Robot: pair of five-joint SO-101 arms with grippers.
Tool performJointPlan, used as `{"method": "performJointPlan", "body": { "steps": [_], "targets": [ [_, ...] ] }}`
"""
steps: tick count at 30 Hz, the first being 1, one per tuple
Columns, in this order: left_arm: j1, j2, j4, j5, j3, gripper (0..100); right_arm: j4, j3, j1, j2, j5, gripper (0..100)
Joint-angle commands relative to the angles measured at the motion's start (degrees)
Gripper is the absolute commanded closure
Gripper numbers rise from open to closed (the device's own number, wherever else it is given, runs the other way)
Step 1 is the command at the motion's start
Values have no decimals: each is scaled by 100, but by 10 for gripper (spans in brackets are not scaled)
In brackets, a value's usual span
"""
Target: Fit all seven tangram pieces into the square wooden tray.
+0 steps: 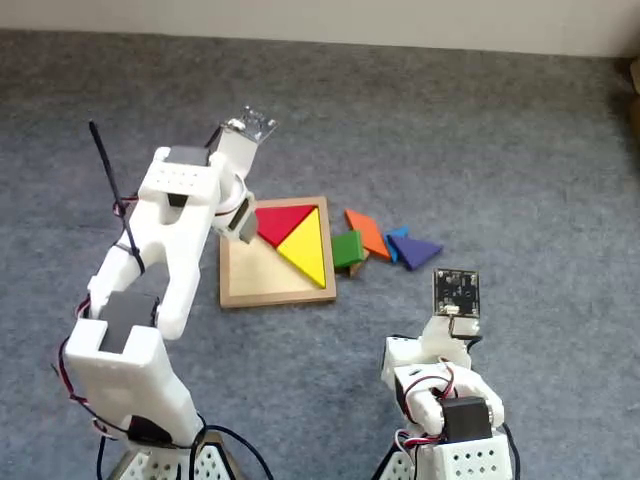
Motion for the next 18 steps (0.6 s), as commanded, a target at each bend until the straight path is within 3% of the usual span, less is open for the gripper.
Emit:
{"method": "performJointPlan", "body": {
  "steps": [1,12,18],
  "targets": [
    [136,-1024,343,229,-242,787,31,576,66,-84,62,977],
    [-57,-2932,273,281,1059,787,31,576,66,-84,62,977],
    [-321,-2844,-1222,299,1965,787,31,576,66,-84,62,977]
  ]
}}
